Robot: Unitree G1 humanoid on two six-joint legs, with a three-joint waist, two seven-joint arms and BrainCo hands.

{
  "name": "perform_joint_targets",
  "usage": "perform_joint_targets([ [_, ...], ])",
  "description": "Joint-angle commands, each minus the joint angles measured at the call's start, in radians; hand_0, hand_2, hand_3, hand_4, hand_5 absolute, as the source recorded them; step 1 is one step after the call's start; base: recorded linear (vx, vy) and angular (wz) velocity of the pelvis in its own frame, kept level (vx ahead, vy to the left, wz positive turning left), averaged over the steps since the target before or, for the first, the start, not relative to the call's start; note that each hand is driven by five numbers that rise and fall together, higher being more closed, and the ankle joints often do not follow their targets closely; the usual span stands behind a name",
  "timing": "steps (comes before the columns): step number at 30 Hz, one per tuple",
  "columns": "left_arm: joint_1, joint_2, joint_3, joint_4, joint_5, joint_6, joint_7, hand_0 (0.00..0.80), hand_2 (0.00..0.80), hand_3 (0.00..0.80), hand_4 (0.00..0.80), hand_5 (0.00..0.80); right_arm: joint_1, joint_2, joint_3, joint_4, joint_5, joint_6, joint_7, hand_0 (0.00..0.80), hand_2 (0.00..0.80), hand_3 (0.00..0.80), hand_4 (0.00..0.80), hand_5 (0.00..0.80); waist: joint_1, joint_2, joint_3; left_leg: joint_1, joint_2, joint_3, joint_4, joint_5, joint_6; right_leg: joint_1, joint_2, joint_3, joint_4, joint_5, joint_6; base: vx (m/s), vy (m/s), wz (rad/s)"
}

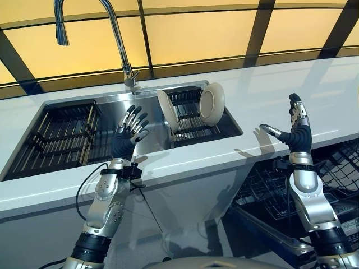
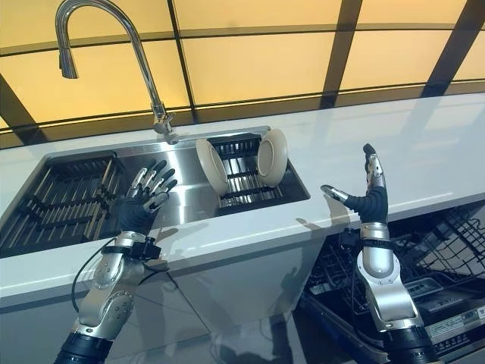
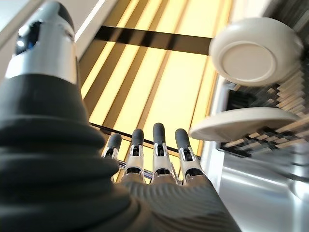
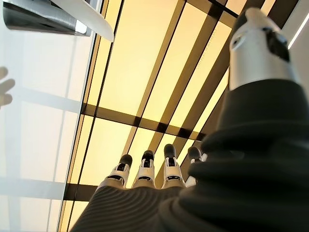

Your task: Take plates into dishwasher

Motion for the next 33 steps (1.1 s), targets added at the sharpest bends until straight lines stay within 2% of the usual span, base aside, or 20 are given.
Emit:
perform_joint_targets([
  [1,-0.020,0.052,0.052,0.040,0.086,-0.032,0.015,0.000,0.000,0.000,0.000,0.000,-0.079,0.009,-0.020,0.013,0.041,-0.019,0.036,0.000,0.000,0.000,0.000,0.000,0.021,-0.014,-0.027,0.035,-0.074,0.033,0.006,-0.092,0.102,-0.025,0.047,-0.055,0.008,0.014,-0.013,0.000,0.000,0.00],
  [4,-0.010,0.057,0.061,0.049,0.088,-0.033,0.019,0.000,0.000,0.000,0.000,0.000,-0.073,0.006,-0.021,0.021,0.037,0.005,0.059,0.000,0.000,0.000,0.000,0.000,0.022,-0.015,-0.025,0.035,-0.074,0.032,0.006,-0.092,0.101,-0.025,0.046,-0.056,0.008,0.014,-0.014,0.000,0.000,0.00],
  [8,-0.007,0.070,0.069,0.032,0.085,-0.051,0.022,0.000,0.000,0.000,0.000,0.000,-0.079,-0.010,-0.030,0.035,0.022,0.027,0.033,0.000,0.000,0.000,0.000,0.000,0.025,-0.016,-0.016,0.036,-0.074,0.029,0.006,-0.092,0.101,-0.022,0.045,-0.060,0.008,0.014,-0.014,0.000,-0.001,0.02],
  [12,-0.026,0.082,0.065,0.010,0.116,-0.055,0.030,0.000,0.000,0.000,0.000,0.000,-0.124,-0.036,-0.024,0.043,0.057,0.087,0.067,0.000,0.000,0.000,0.000,0.000,0.032,-0.019,-0.007,0.036,-0.074,0.019,0.006,-0.089,0.098,-0.020,0.044,-0.067,0.008,0.015,-0.014,0.000,-0.004,0.06],
  [15,-0.062,0.096,0.038,0.017,0.128,-0.053,0.024,0.000,0.000,0.000,0.000,0.000,-0.207,-0.079,0.000,0.078,0.066,0.151,0.074,0.000,0.000,0.000,0.000,0.000,0.038,-0.023,-0.001,0.038,-0.075,0.013,0.006,-0.089,0.096,-0.017,0.043,-0.072,0.008,0.014,-0.015,-0.001,-0.001,0.01],
  [26,-0.116,0.136,-0.018,0.038,0.100,-0.026,-0.025,0.000,0.000,0.000,0.000,0.000,-0.546,-0.254,0.107,0.316,0.141,0.306,0.106,0.000,0.000,0.000,0.000,0.000,0.076,-0.039,-0.017,0.034,-0.080,-0.019,0.006,-0.084,0.085,-0.011,0.040,-0.093,0.008,0.010,-0.017,0.072,0.014,0.04],
  [33,-0.099,0.174,-0.044,0.052,0.067,-0.031,-0.075,0.000,0.000,0.000,0.000,0.000,-0.720,-0.372,0.178,0.509,0.243,0.394,0.206,0.000,0.000,0.000,0.000,0.000,0.105,-0.052,-0.025,0.017,-0.088,-0.048,0.006,-0.070,0.081,-0.020,0.038,-0.103,0.008,0.013,-0.018,0.134,0.010,0.13],
])
